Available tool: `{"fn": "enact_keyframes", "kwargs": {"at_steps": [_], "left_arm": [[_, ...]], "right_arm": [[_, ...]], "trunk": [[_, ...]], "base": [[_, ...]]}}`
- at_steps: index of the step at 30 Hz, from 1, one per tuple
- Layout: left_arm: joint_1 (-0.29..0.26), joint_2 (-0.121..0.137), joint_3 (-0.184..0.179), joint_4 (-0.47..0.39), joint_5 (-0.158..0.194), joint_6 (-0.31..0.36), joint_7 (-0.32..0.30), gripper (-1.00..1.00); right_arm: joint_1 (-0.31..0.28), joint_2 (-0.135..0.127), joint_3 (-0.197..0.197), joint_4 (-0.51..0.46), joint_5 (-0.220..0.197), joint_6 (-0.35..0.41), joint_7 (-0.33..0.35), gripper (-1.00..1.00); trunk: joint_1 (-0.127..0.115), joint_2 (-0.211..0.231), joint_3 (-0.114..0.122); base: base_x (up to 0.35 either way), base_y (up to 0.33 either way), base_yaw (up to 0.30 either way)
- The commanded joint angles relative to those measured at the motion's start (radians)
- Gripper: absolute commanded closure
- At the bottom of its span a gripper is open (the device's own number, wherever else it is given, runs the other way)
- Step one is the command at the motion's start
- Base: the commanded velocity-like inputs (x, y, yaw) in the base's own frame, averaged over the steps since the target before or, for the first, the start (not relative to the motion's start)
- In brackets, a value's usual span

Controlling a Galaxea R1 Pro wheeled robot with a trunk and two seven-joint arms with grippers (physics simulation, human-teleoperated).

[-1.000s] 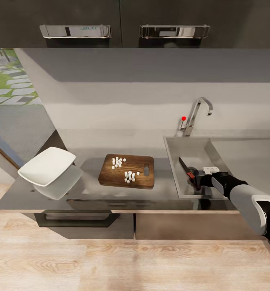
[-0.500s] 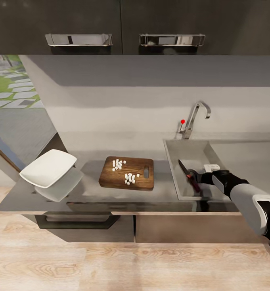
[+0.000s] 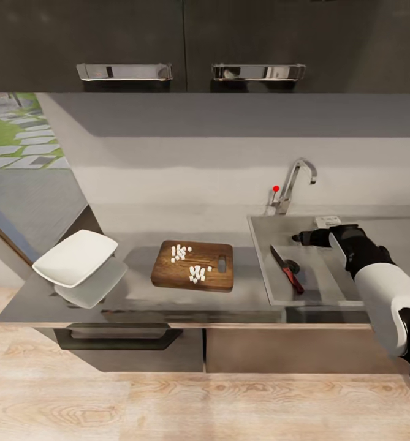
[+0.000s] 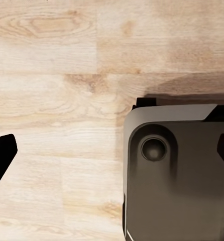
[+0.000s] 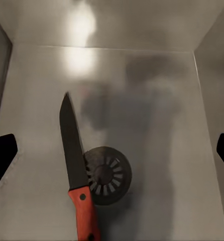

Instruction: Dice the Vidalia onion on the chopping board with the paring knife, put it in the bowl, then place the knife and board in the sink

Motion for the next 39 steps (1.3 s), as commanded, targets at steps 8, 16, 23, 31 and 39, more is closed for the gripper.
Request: {"fn": "enact_keyframes", "kwargs": {"at_steps": [8,16,23,31,39], "left_arm": [[-0.002,-0.002,-0.009,0.004,0.009,-0.008,0.001,-1.00],[-0.002,-0.004,-0.009,0.004,0.009,-0.008,0.001,-1.00],[-0.002,-0.004,-0.009,0.004,0.009,-0.008,0.001,-1.00],[-0.002,-0.004,-0.009,0.004,0.009,-0.008,0.001,-1.00],[-0.002,-0.003,-0.009,0.004,0.009,-0.008,0.001,-1.00]], "right_arm": [[0.000,0.002,-0.003,-0.051,0.010,0.061,0.034,-1.00],[0.000,0.001,-0.002,-0.053,0.009,0.064,0.035,-1.00],[0.000,0.003,-0.002,-0.052,0.009,0.064,0.035,-1.00],[0.000,0.004,-0.001,-0.052,0.009,0.063,0.035,-1.00],[-0.001,0.006,-0.001,-0.049,0.008,0.064,0.036,-1.00]], "trunk": [[0.000,-0.001,0.011],[0.000,-0.001,0.023],[0.000,-0.001,0.034],[0.000,-0.001,0.047],[0.000,-0.001,0.060]], "base": [[-0.007,0.000,0.000],[-0.177,0.054,0.000],[-0.240,0.187,0.000],[-0.093,0.261,0.000],[-0.003,0.288,0.000]]}}
